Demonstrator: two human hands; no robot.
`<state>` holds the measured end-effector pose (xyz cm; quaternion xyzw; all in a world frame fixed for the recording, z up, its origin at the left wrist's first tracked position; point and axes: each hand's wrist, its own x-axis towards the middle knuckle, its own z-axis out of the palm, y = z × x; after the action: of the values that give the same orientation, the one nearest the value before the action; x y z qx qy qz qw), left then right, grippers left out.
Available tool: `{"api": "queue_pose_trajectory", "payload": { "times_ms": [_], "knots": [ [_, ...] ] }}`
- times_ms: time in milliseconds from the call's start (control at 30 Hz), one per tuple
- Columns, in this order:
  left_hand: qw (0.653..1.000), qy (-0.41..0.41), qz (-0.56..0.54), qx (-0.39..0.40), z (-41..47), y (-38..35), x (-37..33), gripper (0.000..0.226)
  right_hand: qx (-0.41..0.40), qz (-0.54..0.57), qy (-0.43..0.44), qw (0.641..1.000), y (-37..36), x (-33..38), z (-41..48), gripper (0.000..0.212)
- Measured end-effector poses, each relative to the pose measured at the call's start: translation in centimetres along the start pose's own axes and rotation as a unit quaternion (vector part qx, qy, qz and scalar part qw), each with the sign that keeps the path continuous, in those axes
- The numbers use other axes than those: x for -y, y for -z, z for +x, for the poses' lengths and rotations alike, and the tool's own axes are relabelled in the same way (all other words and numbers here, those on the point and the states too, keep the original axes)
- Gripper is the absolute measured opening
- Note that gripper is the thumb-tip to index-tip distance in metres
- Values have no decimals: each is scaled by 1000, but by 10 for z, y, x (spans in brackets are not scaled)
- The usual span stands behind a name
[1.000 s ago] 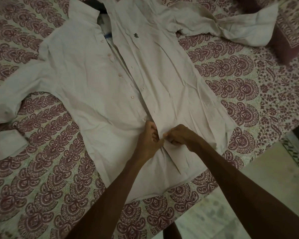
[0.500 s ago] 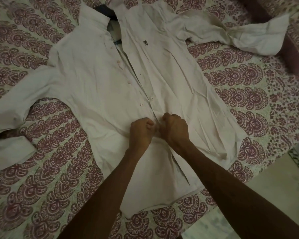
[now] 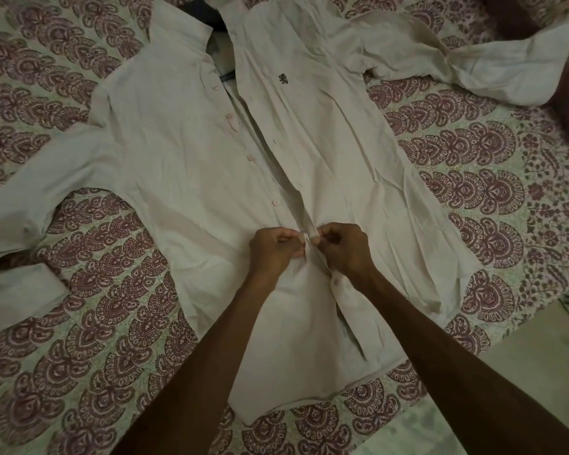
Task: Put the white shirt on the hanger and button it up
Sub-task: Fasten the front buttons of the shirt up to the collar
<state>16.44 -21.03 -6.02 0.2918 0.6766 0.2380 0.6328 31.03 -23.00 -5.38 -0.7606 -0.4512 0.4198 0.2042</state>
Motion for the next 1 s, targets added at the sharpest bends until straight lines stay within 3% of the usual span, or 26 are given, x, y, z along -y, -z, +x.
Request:
{"api": "queue_pose_trajectory", "payload": {
  "times_ms": [100, 333, 567, 867, 1000],
  "knots": [
    [999, 22, -29, 26, -1, 0, -6, 18, 17, -18, 7, 1000, 0, -2, 3, 13],
    [999, 0, 14, 36, 0, 1, -9, 6, 22, -51, 52, 997, -2, -1, 5, 5],
    [999, 0, 35, 18, 1, -4, -10, 11, -26, 48, 41, 998, -7, -7, -5, 5],
    [996, -10, 82, 30, 2, -3, -16, 14, 38, 120, 32, 992, 2, -14, -5, 6],
    [993, -17, 109, 33, 3, -4, -19, 14, 22, 149, 38, 988, 1, -15, -8, 9]
  ]
}}
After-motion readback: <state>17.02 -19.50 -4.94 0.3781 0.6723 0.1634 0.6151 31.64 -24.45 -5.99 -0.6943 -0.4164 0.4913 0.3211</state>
